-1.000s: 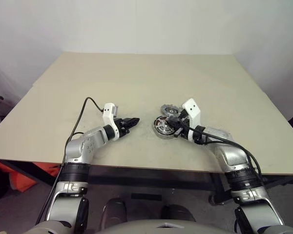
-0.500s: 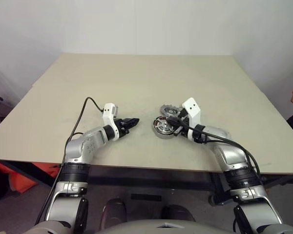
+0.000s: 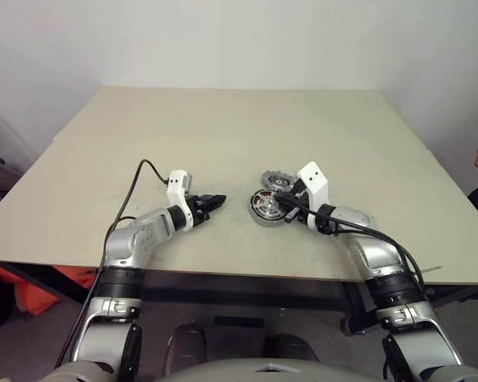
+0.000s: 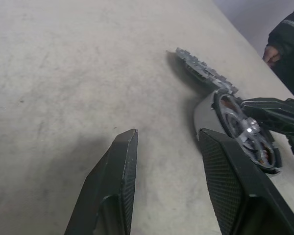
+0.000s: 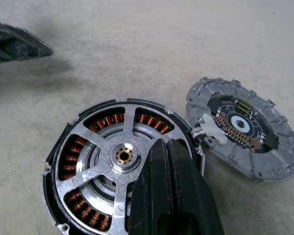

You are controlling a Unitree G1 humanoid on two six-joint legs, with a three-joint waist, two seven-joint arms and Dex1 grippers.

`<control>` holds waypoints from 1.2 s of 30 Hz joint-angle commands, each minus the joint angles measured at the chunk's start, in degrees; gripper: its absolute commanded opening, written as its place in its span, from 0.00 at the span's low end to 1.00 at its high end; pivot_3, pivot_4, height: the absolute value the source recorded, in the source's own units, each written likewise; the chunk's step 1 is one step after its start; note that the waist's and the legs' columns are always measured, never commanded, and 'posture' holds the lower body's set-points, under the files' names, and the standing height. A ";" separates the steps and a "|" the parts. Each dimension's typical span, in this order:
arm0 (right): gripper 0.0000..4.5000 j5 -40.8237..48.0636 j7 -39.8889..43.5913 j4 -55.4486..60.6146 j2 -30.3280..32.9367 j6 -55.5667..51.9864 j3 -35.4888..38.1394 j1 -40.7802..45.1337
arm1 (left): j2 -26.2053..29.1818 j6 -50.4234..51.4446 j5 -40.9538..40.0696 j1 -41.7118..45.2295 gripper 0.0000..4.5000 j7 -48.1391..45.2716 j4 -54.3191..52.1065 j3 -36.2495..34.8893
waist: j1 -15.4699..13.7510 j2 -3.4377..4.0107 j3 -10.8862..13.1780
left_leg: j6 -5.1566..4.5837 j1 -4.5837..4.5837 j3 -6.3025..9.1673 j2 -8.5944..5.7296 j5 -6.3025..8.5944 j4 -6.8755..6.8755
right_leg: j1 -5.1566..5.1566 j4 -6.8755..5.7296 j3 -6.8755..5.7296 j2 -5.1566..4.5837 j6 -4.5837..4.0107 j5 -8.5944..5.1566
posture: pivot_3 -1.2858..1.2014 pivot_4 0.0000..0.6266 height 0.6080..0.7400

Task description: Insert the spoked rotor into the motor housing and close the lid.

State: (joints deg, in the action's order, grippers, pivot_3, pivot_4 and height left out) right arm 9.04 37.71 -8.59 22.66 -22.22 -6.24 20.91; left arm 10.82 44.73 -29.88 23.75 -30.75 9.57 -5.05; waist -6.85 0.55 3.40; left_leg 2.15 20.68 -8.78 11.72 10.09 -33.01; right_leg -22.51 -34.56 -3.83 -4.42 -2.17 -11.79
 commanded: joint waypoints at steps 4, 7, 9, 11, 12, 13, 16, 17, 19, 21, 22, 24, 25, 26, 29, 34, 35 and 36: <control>0.01 0.83 0.01 1.57 0.13 -0.17 1.46 0.85 | 0.02 -1.23 0.21 0.09 0.46 -0.05 -1.50 0.11 | 0.06 -0.01 0.00 | 0.01 -0.23 0.01 0.00 0.00 0.00 | 0.19 0.02 0.00 0.00 0.02 -0.01 | 0.52 0.00 1.00; 0.01 2.62 1.08 4.76 0.06 0.01 2.37 0.81 | -0.13 -1.24 0.32 -0.03 0.46 0.02 -1.57 0.36 | 0.06 0.00 0.01 | 0.01 -0.20 0.01 -0.01 -0.01 0.00 | 0.17 0.03 0.00 0.00 0.03 -0.01 | 0.52 0.00 1.00; 0.01 4.07 2.58 8.02 0.23 -0.39 2.38 0.37 | -0.16 -1.28 0.41 -0.17 0.46 0.00 -1.61 0.52 | 0.00 0.00 0.01 | 0.01 -0.08 0.01 0.00 -0.01 0.00 | 0.06 0.01 0.00 0.00 0.02 -0.01 | 0.52 0.00 1.00; 0.01 5.09 4.12 10.56 0.59 -1.17 1.87 -0.24 | -0.17 -1.26 0.44 -0.23 0.46 0.01 -1.65 0.61 | -0.03 0.00 0.01 | 0.01 0.02 0.02 0.01 -0.01 0.05 | -0.05 0.02 0.00 0.01 0.01 -0.01 | 0.52 0.00 1.00; 0.01 5.41 4.73 11.55 0.66 -1.61 1.46 -0.59 | -0.18 -1.26 0.47 -0.23 0.46 0.01 -1.61 0.66 | -0.03 0.00 0.01 | 0.00 0.11 0.02 0.01 0.00 0.05 | -0.12 0.02 0.00 0.02 0.01 0.00 | 0.52 0.00 1.00; 0.01 5.52 5.08 12.16 0.64 -1.98 1.06 -0.88 | -0.18 -1.30 0.51 -0.23 0.46 -0.03 -1.54 0.69 | -0.03 0.00 0.01 | 0.00 0.20 0.02 0.01 0.00 0.05 | -0.19 0.01 0.00 0.02 -0.02 0.01 | 0.52 0.00 1.00; 0.01 4.95 5.00 11.88 0.11 -2.53 0.12 -1.51 | -0.27 -1.35 0.66 -0.19 0.46 -0.06 -1.45 0.68 | -0.03 0.00 0.01 | -0.02 0.27 0.02 0.00 0.01 0.05 | -0.24 0.02 0.00 0.01 -0.12 0.07 | 0.52 0.00 1.00; 0.01 4.49 4.75 11.04 -0.17 -2.72 -0.43 -1.75 | -0.27 -1.35 0.69 -0.18 0.46 -0.10 -1.45 0.62 | -0.03 0.00 0.01 | -0.02 0.28 0.01 -0.01 0.01 0.04 | -0.24 0.02 0.00 0.01 -0.11 0.06 | 0.52 0.00 1.00; 0.01 3.24 4.36 8.81 -0.47 -2.54 -1.72 -2.30 | -0.19 -1.39 0.72 -0.19 0.46 -0.18 -1.41 0.51 | -0.02 0.00 0.01 | -0.01 0.26 0.01 0.00 0.00 0.04 | -0.24 0.01 0.00 0.01 -0.02 0.01 | 0.52 0.00 1.00; 0.01 1.86 3.29 5.79 -0.90 -2.11 -2.44 -2.46 | -0.05 -1.48 0.74 -0.24 0.46 -0.24 -1.34 0.38 | -0.02 0.00 0.01 | 0.01 0.23 0.01 0.00 -0.01 0.04 | -0.23 0.00 0.00 0.01 -0.01 0.00 | 0.52 0.00 1.00; 0.01 0.83 2.08 3.91 -1.11 -1.82 -2.55 -2.15 | 0.03 -1.51 0.73 -0.28 0.46 -0.26 -1.34 0.29 | -0.01 0.00 0.01 | 0.03 0.22 0.01 0.00 -0.02 0.04 | -0.23 0.00 0.00 0.01 -0.01 0.00 | 0.52 0.00 1.00; 0.01 0.08 0.87 2.30 -1.22 -1.31 -2.04 -1.39 | 0.12 -1.52 0.72 -0.40 0.46 -0.22 -1.44 0.21 | 0.01 0.00 0.00 | 0.03 0.20 0.01 -0.01 -0.02 0.03 | -0.22 0.00 0.01 0.01 0.00 0.00 | 0.52 0.00 1.00; 0.01 0.45 1.01 2.65 -1.17 -1.34 -1.69 -1.17 | 0.14 -1.52 0.72 -0.45 0.46 -0.19 -1.48 0.20 | 0.04 0.00 0.00 | 0.04 0.11 0.01 0.00 -0.02 0.03 | -0.12 -0.01 0.01 0.01 0.00 0.00 | 0.52 0.00 1.00; 0.01 1.20 1.52 3.55 -1.03 -1.46 -1.26 -1.01 | 0.12 -1.51 0.71 -0.55 0.46 -0.13 -1.58 0.19 | 0.10 0.00 0.00 | 0.05 0.01 0.01 0.01 -0.03 0.03 | -0.05 0.00 0.01 0.02 0.01 0.00 | 0.52 0.00 1.00; 0.01 3.00 2.78 5.89 -0.52 -1.37 -0.11 0.04 | -0.05 -1.66 0.81 -0.85 0.46 -0.04 -1.57 0.33 | 0.10 -0.01 0.01 | 0.06 -0.19 0.02 0.00 -0.04 0.03 | 0.13 0.03 0.01 0.01 0.03 -0.02 | 0.52 0.00 1.00; 0.01 4.09 2.35 5.48 -1.23 -1.29 1.62 3.40 | -0.36 -1.76 0.90 -1.00 0.46 0.00 -1.64 0.61 | 0.10 -0.01 0.02 | 0.07 -0.15 0.04 -0.01 -0.05 0.03 | 0.10 0.04 0.02 0.01 0.04 -0.01 | 0.52 0.00 1.00; 0.01 3.74 2.34 4.13 -1.35 -0.89 1.60 4.09 | -0.42 -1.78 0.93 -1.01 0.46 0.02 -1.69 0.67 | 0.11 -0.01 0.01 | 0.09 -0.14 0.04 0.00 -0.06 0.03 | 0.08 0.03 0.01 0.01 0.03 -0.01 | 0.52 0.00 1.00; 0.01 3.19 2.26 2.77 -1.42 -0.40 1.43 4.66 | -0.47 -1.78 0.94 -1.01 0.46 0.04 -1.73 0.70 | 0.14 -0.01 0.01 | 0.09 -0.14 0.04 0.02 -0.06 0.04 | 0.08 0.02 0.01 0.02 0.03 -0.01 | 0.52 0.00 1.00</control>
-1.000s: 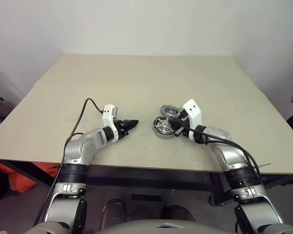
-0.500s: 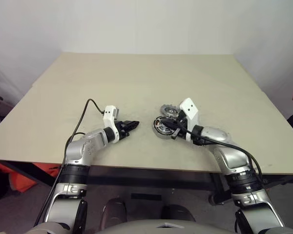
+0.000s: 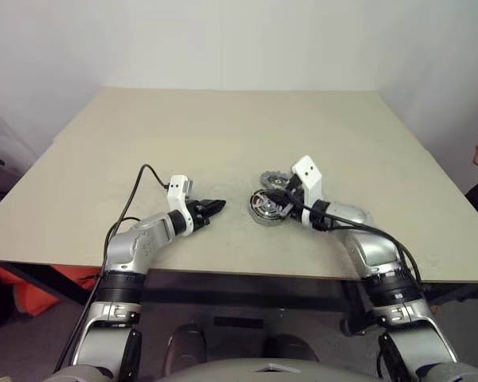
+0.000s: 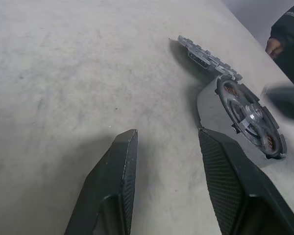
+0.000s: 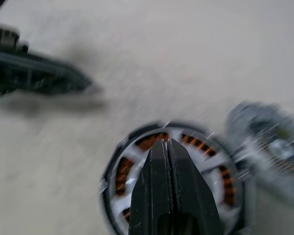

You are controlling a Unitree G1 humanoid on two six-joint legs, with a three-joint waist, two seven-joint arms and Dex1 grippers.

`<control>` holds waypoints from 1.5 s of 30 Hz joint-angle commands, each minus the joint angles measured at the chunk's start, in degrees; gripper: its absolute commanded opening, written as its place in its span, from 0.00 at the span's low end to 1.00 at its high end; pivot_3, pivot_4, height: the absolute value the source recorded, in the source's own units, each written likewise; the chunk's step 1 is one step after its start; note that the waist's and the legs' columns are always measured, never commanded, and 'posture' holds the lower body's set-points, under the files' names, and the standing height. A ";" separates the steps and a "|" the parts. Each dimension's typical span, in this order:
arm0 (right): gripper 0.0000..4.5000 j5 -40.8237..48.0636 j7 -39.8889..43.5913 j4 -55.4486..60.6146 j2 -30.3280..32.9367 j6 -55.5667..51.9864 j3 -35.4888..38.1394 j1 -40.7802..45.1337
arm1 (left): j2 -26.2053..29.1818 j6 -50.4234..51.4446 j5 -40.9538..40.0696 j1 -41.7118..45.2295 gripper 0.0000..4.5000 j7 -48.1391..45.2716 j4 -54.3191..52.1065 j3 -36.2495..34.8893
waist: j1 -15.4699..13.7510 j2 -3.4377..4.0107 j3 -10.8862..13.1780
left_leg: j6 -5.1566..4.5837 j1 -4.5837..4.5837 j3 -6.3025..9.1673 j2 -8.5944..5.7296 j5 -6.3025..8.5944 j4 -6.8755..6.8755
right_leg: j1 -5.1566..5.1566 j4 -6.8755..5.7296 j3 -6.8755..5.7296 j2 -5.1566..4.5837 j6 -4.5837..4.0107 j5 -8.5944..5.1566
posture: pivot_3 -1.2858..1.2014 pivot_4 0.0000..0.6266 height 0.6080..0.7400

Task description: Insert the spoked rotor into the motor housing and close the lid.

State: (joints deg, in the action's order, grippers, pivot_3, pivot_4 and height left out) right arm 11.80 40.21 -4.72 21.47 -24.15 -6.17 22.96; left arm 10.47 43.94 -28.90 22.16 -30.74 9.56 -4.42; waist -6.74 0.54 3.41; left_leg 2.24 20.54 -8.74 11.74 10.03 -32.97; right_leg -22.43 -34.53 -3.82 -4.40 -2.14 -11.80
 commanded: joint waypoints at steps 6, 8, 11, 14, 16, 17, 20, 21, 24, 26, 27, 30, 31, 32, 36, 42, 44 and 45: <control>0.01 -1.92 -0.05 -7.04 -0.89 4.03 -0.10 4.90 | 0.29 -1.04 0.07 0.55 0.46 -0.22 -2.18 -0.01 | 0.04 0.01 0.00 | -0.03 0.44 -0.02 -0.03 0.02 0.10 | -0.39 -0.01 -0.01 0.00 -0.37 0.18 | 0.52 0.00 1.00; 0.01 -2.71 0.26 -9.09 -0.98 4.56 -0.77 4.79 | 0.45 -1.20 0.14 0.49 0.46 -0.19 -2.21 -0.06 | 0.06 0.01 0.00 | -0.03 0.59 -0.02 -0.03 0.01 0.09 | -0.54 -0.02 -0.01 0.00 -0.46 0.24 | 0.52 0.00 1.00; 0.01 -4.40 0.19 -11.65 -0.80 5.65 -1.99 3.97 | 0.61 -1.44 0.18 0.49 0.46 -0.17 -2.07 -0.09 | 0.18 0.01 -0.01 | -0.05 0.59 -0.04 -0.03 0.03 0.08 | -0.54 -0.02 0.00 0.00 -0.47 0.23 | 0.52 0.00 1.00; 0.01 -5.19 0.22 -11.34 -0.46 6.30 -2.45 3.07 | 0.68 -1.71 0.23 0.54 0.46 -0.11 -1.88 -0.14 | 0.30 0.01 -0.01 | -0.06 0.48 -0.04 -0.02 0.03 0.06 | -0.43 -0.03 -0.01 0.00 -0.42 0.20 | 0.52 0.00 1.00; 0.01 -4.17 0.32 -9.59 -0.54 6.46 -1.43 3.16 | 0.73 -1.87 0.27 0.60 0.46 -0.12 -1.71 -0.13 | 0.42 0.01 -0.01 | -0.05 0.43 -0.03 -0.01 0.03 0.03 | -0.38 -0.04 -0.01 0.00 -0.13 0.04 | 0.52 0.00 1.00; 0.01 -3.52 0.34 -8.62 -0.55 6.67 -0.69 3.46 | 0.74 -1.97 0.31 0.63 0.46 -0.14 -1.61 -0.08 | 0.49 0.00 0.00 | -0.04 0.42 -0.03 -0.01 0.03 0.02 | -0.38 -0.06 -0.01 0.00 -0.11 0.03 | 0.52 0.00 1.00; 0.01 -3.63 0.13 -5.55 0.60 9.27 0.65 4.95 | 0.66 -2.41 0.67 0.77 0.46 -0.36 -1.40 0.51 | 0.73 0.01 0.00 | -0.04 0.45 -0.03 -0.01 0.02 0.00 | -0.41 -0.09 -0.01 0.00 -0.13 0.03 | 0.52 0.00 1.00; 0.01 -3.66 0.22 -4.74 0.97 9.75 0.85 5.36 | 0.66 -2.56 0.82 0.83 0.46 -0.49 -1.36 0.73 | 0.78 0.01 0.00 | -0.04 0.46 -0.03 -0.01 0.03 0.00 | -0.42 -0.10 -0.01 0.00 -0.17 0.06 | 0.52 0.00 1.00; 0.01 -5.00 2.49 -2.08 4.64 9.81 -0.06 7.52 | 0.92 -3.42 1.84 0.75 0.46 -1.21 -1.73 2.13 | 0.92 0.00 0.00 | -0.05 0.47 -0.03 -0.02 0.03 0.00 | -0.43 -0.10 0.00 0.00 -0.19 0.07 | 0.52 0.00 1.00; 0.01 -8.45 4.64 -1.94 8.64 12.27 -2.44 8.61 | 1.21 -4.46 2.92 0.65 0.46 -1.83 -2.12 3.57 | 0.87 0.00 0.00 | -0.05 0.48 -0.03 -0.02 0.03 -0.02 | -0.42 -0.11 0.00 0.00 -0.19 0.07 | 0.52 0.00 1.00; 0.01 -10.88 7.23 -2.13 11.73 14.52 -4.45 8.91 | 1.65 -5.37 3.90 0.56 0.46 -2.50 -2.64 4.88 | 0.82 0.00 0.00 | -0.05 0.47 -0.02 -0.02 0.03 -0.03 | -0.40 -0.10 -0.01 -0.01 -0.18 0.07 | 0.52 0.00 1.00; 0.01 -15.08 14.58 -3.27 18.81 20.20 -8.64 9.43 | 3.39 -8.60 7.20 0.74 0.46 -4.76 -3.51 8.83 | 0.76 -0.02 0.01 | -0.06 0.47 -0.01 -0.01 0.04 -0.05 | -0.36 -0.10 -0.01 -0.01 -0.12 0.03 | 0.52 0.00 1.00; 0.01 -16.15 17.20 -4.13 20.99 22.41 -9.71 9.88 | 4.47 -10.27 8.86 1.07 0.46 -5.99 -3.72 10.64 | 0.79 -0.02 0.01 | -0.07 0.47 -0.01 -0.01 0.04 -0.05 | -0.37 -0.10 -0.01 0.00 -0.12 0.03 | 0.52 0.00 1.00; 0.01 -16.93 19.36 -5.03 22.65 24.29 -10.54 10.43 | 5.46 -11.97 10.43 1.42 0.46 -7.13 -3.82 12.23 | 0.79 -0.02 0.01 | -0.08 0.49 -0.02 -0.01 0.04 -0.05 | -0.41 -0.10 -0.01 0.00 -0.11 0.03 | 0.52 0.00 1.00; 0.01 -18.66 25.43 -9.62 25.68 30.34 -12.69 13.33 | 8.29 -18.15 14.38 2.89 0.46 -11.47 -3.57 16.27 | 1.16 -0.01 0.01 | -0.09 0.52 -0.03 0.00 0.05 -0.10 | -0.48 -0.16 0.00 0.00 -0.18 0.06 | 0.52 0.00 1.00; 0.01 -22.44 27.36 -16.10 23.88 37.19 -15.03 18.47 | 9.28 -26.13 17.00 5.20 0.46 -16.71 -1.47 18.17 | 1.23 -0.01 0.01 | -0.09 0.49 -0.03 0.03 0.04 -0.22 | -0.47 -0.27 -0.01 0.00 -0.47 0.23 | 0.52 0.00 1.00; 0.01 -22.85 28.29 -17.20 22.91 38.54 -15.61 19.38 | 9.12 -28.01 17.42 5.73 0.46 -17.91 -0.47 18.23 | 1.24 -0.01 0.01 | -0.10 0.50 -0.03 0.02 0.04 -0.23 | -0.47 -0.27 0.00 0.00 -0.52 0.26 | 0.52 0.00 1.00; 0.01 -23.29 28.86 -17.92 22.47 39.20 -16.03 19.68 | 9.01 -28.46 17.57 5.99 0.46 -18.30 -0.02 18.20 | 1.23 -0.01 0.01 | -0.11 0.52 -0.03 0.02 0.04 -0.23 | -0.48 -0.27 0.00 0.00 -0.53 0.27 | 0.52 0.00 1.00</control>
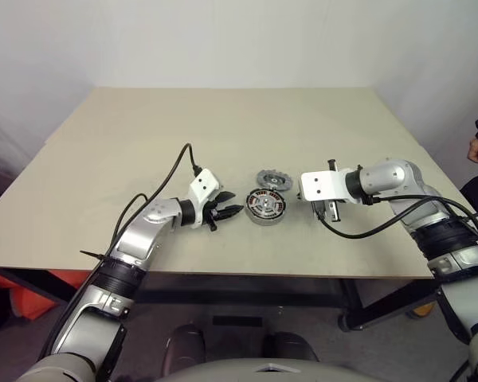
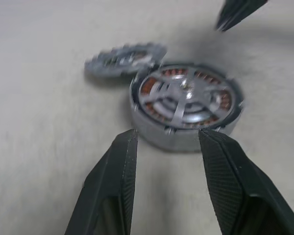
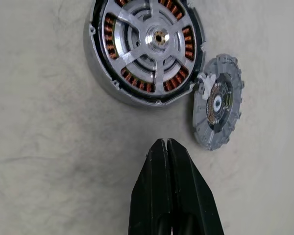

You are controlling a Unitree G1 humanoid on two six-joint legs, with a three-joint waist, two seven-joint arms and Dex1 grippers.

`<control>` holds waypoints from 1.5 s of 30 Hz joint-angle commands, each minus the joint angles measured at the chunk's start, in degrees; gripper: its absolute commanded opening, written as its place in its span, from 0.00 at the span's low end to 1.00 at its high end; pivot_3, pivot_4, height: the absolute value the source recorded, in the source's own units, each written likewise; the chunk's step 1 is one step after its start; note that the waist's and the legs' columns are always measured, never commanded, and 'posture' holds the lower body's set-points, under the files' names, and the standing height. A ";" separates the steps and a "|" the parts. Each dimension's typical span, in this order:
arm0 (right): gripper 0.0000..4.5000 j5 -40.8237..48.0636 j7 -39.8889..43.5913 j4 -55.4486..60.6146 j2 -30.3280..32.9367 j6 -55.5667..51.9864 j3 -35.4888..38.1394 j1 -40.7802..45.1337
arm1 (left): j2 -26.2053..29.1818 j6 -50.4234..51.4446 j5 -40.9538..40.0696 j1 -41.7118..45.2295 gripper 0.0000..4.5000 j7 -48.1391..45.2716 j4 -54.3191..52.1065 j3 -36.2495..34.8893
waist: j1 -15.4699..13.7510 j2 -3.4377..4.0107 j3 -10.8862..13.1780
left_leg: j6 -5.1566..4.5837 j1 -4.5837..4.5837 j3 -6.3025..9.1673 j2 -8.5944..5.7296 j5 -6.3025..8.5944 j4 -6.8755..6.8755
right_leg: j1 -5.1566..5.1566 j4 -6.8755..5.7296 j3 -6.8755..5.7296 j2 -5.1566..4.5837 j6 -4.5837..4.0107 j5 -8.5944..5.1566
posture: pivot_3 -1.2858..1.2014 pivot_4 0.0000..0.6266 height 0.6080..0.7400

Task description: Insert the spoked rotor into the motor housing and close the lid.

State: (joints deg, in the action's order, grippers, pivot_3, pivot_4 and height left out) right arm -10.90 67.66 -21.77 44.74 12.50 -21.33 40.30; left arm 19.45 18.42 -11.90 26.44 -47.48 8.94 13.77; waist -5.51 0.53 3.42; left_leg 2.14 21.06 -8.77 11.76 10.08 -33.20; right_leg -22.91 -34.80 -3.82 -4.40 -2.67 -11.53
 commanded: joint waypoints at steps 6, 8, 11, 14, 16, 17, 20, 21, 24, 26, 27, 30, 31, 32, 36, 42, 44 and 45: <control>0.21 -3.21 1.87 -4.74 -2.08 6.86 -2.25 3.72 | -0.69 -3.33 1.17 1.84 0.46 -2.16 1.21 -0.24 | -0.04 0.00 0.00 | -0.13 0.07 0.00 -0.01 0.07 -0.06 | -0.02 0.00 0.00 -0.01 -0.03 0.01 | 0.52 0.00 1.00; 0.37 -4.42 0.96 -5.41 -2.42 8.15 -2.34 4.32 | -0.75 -2.82 1.35 1.50 0.46 -2.24 0.91 -0.15 | -0.02 0.00 0.00 | -0.13 0.07 0.00 -0.01 0.08 -0.08 | -0.01 -0.02 0.00 -0.01 -0.03 0.01 | 0.52 0.00 1.00; 0.50 -6.51 0.52 -6.57 -2.52 10.74 -3.14 5.30 | -0.87 -1.75 1.26 1.11 0.46 -2.32 0.45 -0.23 | -0.02 0.00 0.00 | -0.13 0.04 -0.01 0.00 0.07 -0.10 | -0.01 -0.07 0.00 -0.01 -0.04 0.01 | 0.52 0.00 1.00; 0.50 -7.21 1.24 -7.90 -3.11 12.76 -3.98 6.50 | -0.84 -1.64 1.37 1.03 0.46 -2.29 0.53 -0.43 | 0.00 0.00 0.00 | -0.13 0.03 -0.01 0.01 0.07 -0.11 | -0.01 -0.08 0.00 -0.01 -0.04 0.02 | 0.52 0.00 1.00; 0.50 -7.56 1.89 -8.32 -3.65 14.13 -4.55 7.36 | -0.79 -1.84 1.59 1.13 0.46 -2.16 0.95 -0.57 | 0.01 0.00 0.00 | -0.13 0.03 -0.01 0.01 0.07 -0.12 | -0.01 -0.08 0.00 -0.01 -0.05 0.02 | 0.52 0.00 1.00; 0.50 -7.75 2.37 -8.53 -3.88 14.91 -4.88 7.73 | -0.80 -1.96 1.73 1.20 0.46 -2.04 1.19 -0.63 | 0.02 0.00 0.00 | -0.13 0.03 -0.01 0.01 0.07 -0.12 | -0.02 -0.08 0.00 0.00 -0.05 0.02 | 0.52 0.00 1.00; 0.50 -8.26 3.47 -9.36 -4.44 17.02 -5.87 8.62 | -0.94 -2.09 1.95 1.23 0.46 -1.67 1.42 -0.79 | 0.02 0.00 0.00 | -0.13 0.05 -0.01 0.01 0.07 -0.12 | -0.03 -0.09 0.00 0.00 -0.06 0.02 | 0.52 0.00 1.00; 0.50 -8.39 3.69 -9.62 -4.62 17.69 -6.18 8.88 | -1.01 -2.10 2.01 1.16 0.46 -1.48 1.41 -0.81 | 0.02 0.00 0.00 | -0.13 0.05 -0.01 0.01 0.08 -0.12 | -0.03 -0.09 0.00 -0.01 -0.06 0.02 | 0.52 0.00 1.00; 0.50 -8.61 4.43 -10.32 -5.07 19.13 -6.82 9.46 | -1.12 -2.23 2.22 0.74 0.46 -0.94 1.28 -0.78 | 0.00 0.00 0.00 | -0.14 0.06 -0.01 0.01 0.08 -0.13 | -0.03 -0.09 0.00 -0.01 -0.06 0.02 | 0.52 0.00 1.00; 0.50 -8.78 5.00 -10.76 -5.25 19.98 -7.15 9.64 | -1.20 -2.14 2.26 0.44 0.46 -0.42 0.99 -0.83 | 0.01 0.00 0.00 | -0.14 0.06 -0.01 0.01 0.08 -0.14 | -0.03 -0.10 0.00 -0.01 -0.06 0.02 | 0.52 0.00 1.00; 0.50 -8.88 5.19 -10.95 -5.30 20.31 -7.25 9.67 | -1.23 -2.11 2.26 0.32 0.46 -0.20 0.85 -0.86 | 0.02 0.00 0.00 | -0.14 0.06 -0.01 0.01 0.08 -0.14 | -0.03 -0.10 0.00 -0.01 -0.06 0.02 | 0.52 0.00 1.00; 0.50 -9.08 5.93 -11.38 -5.15 21.31 -7.69 9.26 | -1.22 -2.08 2.28 -0.09 0.46 0.45 0.37 -0.95 | 0.02 0.00 0.00 | -0.15 0.06 -0.01 0.02 0.08 -0.14 | -0.03 -0.10 0.00 0.00 -0.06 0.02 | 0.52 0.00 1.00; 0.50 -9.04 6.20 -11.49 -5.17 21.48 -7.86 9.11 | -1.20 -2.11 2.28 -0.16 0.46 0.62 0.34 -1.01 | 0.03 0.00 0.00 | -0.15 0.06 -0.01 0.02 0.08 -0.14 | -0.03 -0.10 0.00 0.00 -0.06 0.02 | 0.52 0.00 1.00; 0.50 -9.20 6.21 -11.81 -5.29 21.66 -8.10 9.03 | -1.16 -2.15 2.29 -0.21 0.46 0.77 0.34 -1.04 | 0.02 0.00 0.00 | -0.15 0.06 -0.01 0.01 0.08 -0.14 | -0.03 -0.10 0.00 0.00 -0.06 0.02 | 0.52 0.00 1.00; 0.50 -10.42 5.52 -14.14 -6.22 22.66 -8.96 9.50 | -1.10 -2.23 2.28 -0.25 0.46 1.08 0.41 -1.06 | 0.03 0.00 0.00 | -0.15 0.04 -0.01 0.01 0.08 -0.16 | -0.02 -0.12 0.00 0.00 -0.06 0.03 | 0.52 0.00 1.00; 0.47 -12.39 4.93 -18.37 -7.74 24.82 -9.82 11.58 | -1.05 -2.33 2.39 -0.14 0.46 1.48 0.57 -1.13 | 0.21 0.00 0.00 | -0.14 -0.06 -0.01 0.03 0.08 -0.26 | 0.02 -0.24 0.01 0.00 -0.10 0.05 | 0.52 0.00 1.00; 0.36 -12.49 5.18 -19.12 -7.94 25.67 -9.98 12.15 | -1.05 -2.36 2.42 -0.08 0.46 1.61 0.68 -1.19 | 0.19 0.00 0.00 | -0.14 -0.08 -0.01 0.05 0.08 -0.37 | 0.02 -0.35 0.02 0.00 -0.11 0.06 | 0.52 0.00 1.00; 0.29 -12.47 5.25 -19.30 -8.02 26.18 -10.04 12.44 | -1.04 -2.40 2.46 -0.06 0.46 1.72 0.74 -1.20 | 0.18 0.00 0.00 | -0.14 -0.07 0.00 0.05 0.08 -0.43 | 0.02 -0.40 0.02 0.00 -0.12 0.06 | 0.52 0.00 1.00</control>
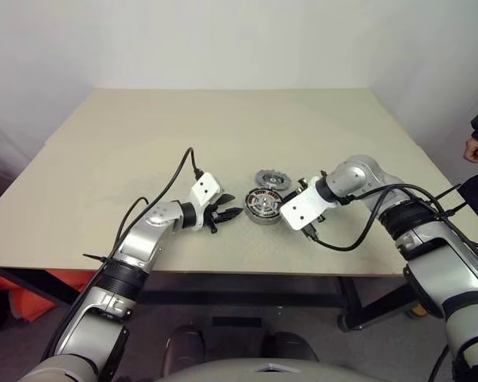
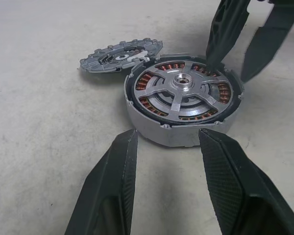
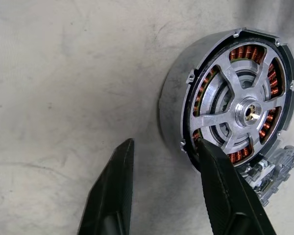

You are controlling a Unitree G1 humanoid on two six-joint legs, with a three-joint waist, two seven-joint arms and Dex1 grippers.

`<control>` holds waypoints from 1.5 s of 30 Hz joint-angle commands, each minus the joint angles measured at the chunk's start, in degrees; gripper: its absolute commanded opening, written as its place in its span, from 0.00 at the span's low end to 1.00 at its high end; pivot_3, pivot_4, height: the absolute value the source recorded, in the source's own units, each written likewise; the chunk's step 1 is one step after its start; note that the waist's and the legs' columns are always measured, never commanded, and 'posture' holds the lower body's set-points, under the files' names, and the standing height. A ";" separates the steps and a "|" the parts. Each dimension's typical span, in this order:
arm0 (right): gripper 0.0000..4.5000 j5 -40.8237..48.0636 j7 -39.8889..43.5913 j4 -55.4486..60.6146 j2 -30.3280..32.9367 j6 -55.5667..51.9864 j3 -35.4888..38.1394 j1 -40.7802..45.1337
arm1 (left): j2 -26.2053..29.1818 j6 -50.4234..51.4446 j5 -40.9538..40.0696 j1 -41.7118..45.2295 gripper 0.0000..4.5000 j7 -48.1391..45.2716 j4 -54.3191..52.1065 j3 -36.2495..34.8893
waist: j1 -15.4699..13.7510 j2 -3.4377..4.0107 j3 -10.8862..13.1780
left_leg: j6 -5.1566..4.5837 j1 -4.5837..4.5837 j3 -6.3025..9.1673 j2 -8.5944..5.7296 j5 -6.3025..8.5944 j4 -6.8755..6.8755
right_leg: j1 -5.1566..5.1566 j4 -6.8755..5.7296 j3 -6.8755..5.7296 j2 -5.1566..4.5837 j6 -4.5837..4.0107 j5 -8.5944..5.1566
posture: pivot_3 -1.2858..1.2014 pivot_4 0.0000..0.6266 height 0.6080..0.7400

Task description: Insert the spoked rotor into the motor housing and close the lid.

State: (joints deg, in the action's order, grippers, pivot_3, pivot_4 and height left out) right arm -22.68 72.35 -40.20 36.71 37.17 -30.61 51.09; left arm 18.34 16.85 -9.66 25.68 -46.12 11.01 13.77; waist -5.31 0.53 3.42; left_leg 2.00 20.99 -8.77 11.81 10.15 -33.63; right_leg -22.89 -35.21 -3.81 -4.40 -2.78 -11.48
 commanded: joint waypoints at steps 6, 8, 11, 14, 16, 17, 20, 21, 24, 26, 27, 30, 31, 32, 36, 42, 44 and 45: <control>0.00 -1.01 -0.82 -2.50 -0.75 2.78 -0.49 3.28 | -0.14 -0.94 0.38 0.71 0.46 0.94 -1.11 -1.21 | -0.02 -0.05 0.00 | -0.04 0.05 0.02 0.00 0.03 -0.17 | 0.02 -0.04 0.01 -0.01 0.00 0.00 | 0.52 0.00 1.00; 0.00 -1.79 -2.33 -3.52 -0.70 3.37 -0.41 3.96 | -0.33 -0.90 0.41 0.68 0.46 1.15 -1.06 -1.28 | 0.03 -0.05 0.00 | -0.05 0.06 0.02 0.01 0.04 -0.22 | 0.02 -0.08 0.02 0.00 0.00 0.00 | 0.52 0.00 1.00; 0.00 -1.91 -3.82 -4.68 -0.46 3.73 0.06 4.59 | -0.64 -0.95 0.59 0.57 0.46 1.40 -1.01 -1.30 | 0.05 -0.06 0.00 | -0.05 0.05 0.02 0.01 0.04 -0.31 | 0.00 -0.19 0.03 0.00 0.00 0.00 | 0.52 0.00 1.00; 0.00 0.18 -4.98 -4.89 -0.57 1.01 2.25 4.75 | -1.04 -1.04 0.85 0.33 0.46 1.80 -1.01 -1.16 | 0.06 -0.06 0.01 | -0.05 0.05 0.02 0.02 0.04 -0.44 | 0.00 -0.25 0.03 0.00 0.02 -0.01 | 0.52 0.00 1.00; 0.00 3.35 -3.65 -3.75 -0.83 -3.20 4.30 4.28 | -1.31 -1.00 0.97 0.19 0.46 2.13 -1.13 -1.08 | 0.06 -0.07 0.02 | -0.05 0.10 0.02 0.02 0.04 -0.49 | -0.03 -0.25 0.05 0.00 0.03 -0.01 | 0.52 0.00 1.00; 0.00 6.09 -2.01 -1.80 -1.01 -8.18 6.09 3.84 | -1.40 -1.05 1.01 -0.02 0.46 2.30 -1.15 -1.10 | 0.05 -0.07 0.03 | -0.05 0.12 0.02 0.02 0.04 -0.50 | -0.04 -0.25 0.06 0.00 0.03 -0.01 | 0.52 0.00 1.00; 0.00 11.42 3.31 4.00 -0.41 -20.84 9.46 3.29 | -1.64 -1.20 1.11 -0.63 0.46 2.82 -1.19 -1.19 | 0.03 -0.05 0.04 | -0.08 0.18 0.02 0.02 0.06 -0.50 | -0.09 -0.26 0.07 0.00 0.02 0.00 | 0.52 0.00 1.00; 0.00 12.49 4.69 5.79 -0.19 -23.95 10.13 3.20 | -1.69 -1.18 1.08 -0.83 0.46 3.01 -1.28 -1.27 | -0.03 -0.05 0.04 | -0.13 0.19 0.02 0.03 0.08 -0.50 | -0.11 -0.28 0.07 0.00 0.01 0.01 | 0.52 0.00 1.00; 0.00 14.66 7.27 11.36 0.02 -31.76 11.48 2.26 | -1.63 -1.13 0.88 -1.37 0.46 3.50 -1.53 -1.74 | -0.18 -0.05 0.04 | -0.24 0.20 0.02 0.05 0.16 -0.47 | -0.12 -0.28 0.06 0.03 -0.05 -0.03 | 0.52 0.00 1.00; 0.00 16.15 8.54 15.64 -0.40 -36.76 11.81 1.18 | -1.25 -1.13 0.71 -1.81 0.46 3.76 -1.73 -2.33 | -0.17 -0.05 0.04 | -0.29 0.22 0.02 0.05 0.19 -0.47 | -0.12 -0.25 0.07 0.03 -0.05 -0.03 | 0.52 0.00 1.00; 0.00 16.36 8.61 17.28 -0.51 -37.87 11.68 0.64 | -1.06 -1.10 0.65 -2.03 0.46 3.86 -1.79 -2.63 | -0.19 -0.05 0.04 | -0.30 0.23 0.02 0.05 0.19 -0.47 | -0.12 -0.24 0.07 0.02 -0.05 -0.03 | 0.52 0.00 1.00; 0.00 14.88 7.08 18.71 -0.47 -33.73 10.48 -0.42 | -0.22 -1.03 0.50 -2.74 0.46 3.87 -2.14 -3.34 | -0.21 -0.05 0.04 | -0.29 0.22 0.01 0.05 0.20 -0.47 | -0.12 -0.23 0.07 0.01 -0.04 -0.03 | 0.52 0.00 1.00; 0.00 14.59 7.50 18.56 -0.29 -31.63 9.87 -0.51 | 0.10 -0.96 0.40 -2.95 0.46 3.81 -2.35 -3.59 | -0.21 -0.05 0.04 | -0.29 0.22 0.01 0.05 0.19 -0.47 | -0.13 -0.23 0.07 0.01 -0.03 -0.04 | 0.52 0.00 1.00; 0.00 14.03 7.35 18.07 -0.11 -29.21 9.35 -0.47 | 0.32 -0.90 0.39 -3.09 0.46 3.80 -2.49 -3.80 | -0.21 -0.05 0.04 | -0.28 0.21 0.01 0.05 0.19 -0.48 | -0.12 -0.23 0.07 0.01 -0.02 -0.04 | 0.52 0.00 1.00; 0.00 11.55 5.09 14.32 -0.83 -24.49 8.25 0.46 | 0.58 -0.82 0.41 -3.47 0.46 4.00 -2.78 -4.13 | -0.19 -0.05 0.04 | -0.28 0.20 0.01 0.04 0.19 -0.49 | -0.11 -0.23 0.07 0.00 0.02 -0.06 | 0.52 0.00 1.00; 0.09 7.15 0.70 7.59 -1.97 -19.46 6.33 1.89 | 0.33 -0.56 0.48 -3.57 0.46 4.40 -3.22 -4.18 | -0.14 -0.05 0.04 | -0.28 0.25 0.01 0.03 0.19 -0.48 | -0.15 -0.23 0.07 0.00 -0.02 -0.04 | 0.52 0.00 1.00; 0.21 4.55 -2.46 5.53 -1.94 -15.97 5.42 2.37 | 0.22 -0.41 0.47 -3.67 0.46 4.59 -3.46 -4.13 | -0.13 -0.06 0.04 | -0.28 0.26 0.01 0.03 0.20 -0.47 | -0.16 -0.22 0.07 0.00 -0.02 -0.04 | 0.52 0.00 1.00; 0.30 3.55 -3.68 4.84 -1.87 -14.39 5.01 2.51 | 0.20 -0.33 0.47 -3.74 0.46 4.65 -3.59 -4.11 | -0.13 -0.06 0.04 | -0.28 0.26 0.01 0.03 0.20 -0.48 | -0.16 -0.22 0.07 0.00 -0.02 -0.04 | 0.52 0.00 1.00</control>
State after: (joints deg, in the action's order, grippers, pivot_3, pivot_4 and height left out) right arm -17.58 71.01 -34.89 34.66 19.81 -25.61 51.24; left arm 18.53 16.75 -8.80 21.67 -41.93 10.10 10.70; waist -5.44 0.48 3.46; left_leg 1.72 21.25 -8.77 11.84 10.35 -34.11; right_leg -23.05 -35.43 -3.74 -4.40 -2.80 -11.52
